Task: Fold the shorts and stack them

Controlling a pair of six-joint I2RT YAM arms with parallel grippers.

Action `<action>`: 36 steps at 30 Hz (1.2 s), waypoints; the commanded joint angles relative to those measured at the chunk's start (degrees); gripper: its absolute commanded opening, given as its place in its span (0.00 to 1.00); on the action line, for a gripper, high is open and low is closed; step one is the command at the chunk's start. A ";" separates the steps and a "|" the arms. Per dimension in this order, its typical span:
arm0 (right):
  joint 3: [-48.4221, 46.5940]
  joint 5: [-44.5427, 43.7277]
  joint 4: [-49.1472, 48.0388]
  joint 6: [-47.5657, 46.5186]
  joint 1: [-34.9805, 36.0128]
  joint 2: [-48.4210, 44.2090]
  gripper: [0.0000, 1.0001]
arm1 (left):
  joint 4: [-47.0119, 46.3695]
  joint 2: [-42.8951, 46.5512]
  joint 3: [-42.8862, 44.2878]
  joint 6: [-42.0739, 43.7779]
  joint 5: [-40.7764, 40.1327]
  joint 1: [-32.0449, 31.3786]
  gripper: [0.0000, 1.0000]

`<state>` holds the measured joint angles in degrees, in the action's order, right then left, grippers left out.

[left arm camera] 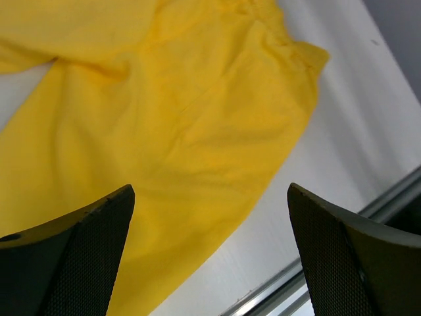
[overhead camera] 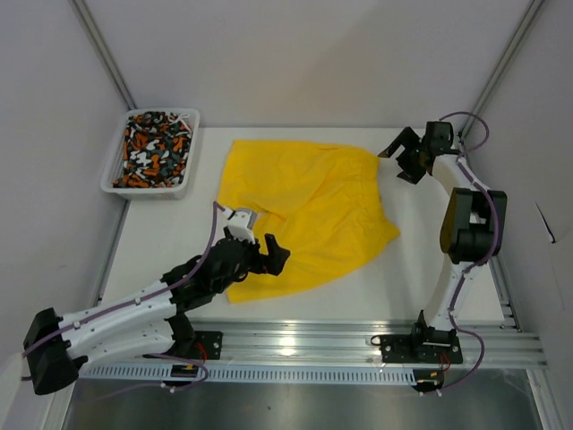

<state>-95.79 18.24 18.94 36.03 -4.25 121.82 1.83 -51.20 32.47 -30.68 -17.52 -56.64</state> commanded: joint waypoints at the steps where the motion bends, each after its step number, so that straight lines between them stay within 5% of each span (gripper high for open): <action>1: 11.00 -2.33 0.05 -2.98 0.03 -13.95 1.00 | 7.21 7.15 -2.14 -8.95 -8.49 1.01 0.99; 12: 43.39 -2.15 0.04 -1.06 0.29 -46.81 0.99 | 21.11 7.52 -1.97 -14.76 -6.83 3.73 0.99; 19: 57.55 -6.72 -1.01 2.63 0.21 -58.71 0.75 | 20.59 7.08 -4.69 -15.81 -3.05 10.41 0.99; 36: 59.67 -7.25 -13.40 6.33 1.09 -41.41 0.66 | 21.91 9.19 -7.51 -15.82 -1.20 19.99 0.99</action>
<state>-34.30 12.23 10.28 41.25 -3.73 76.86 24.47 -43.22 25.30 -46.09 -20.43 -37.78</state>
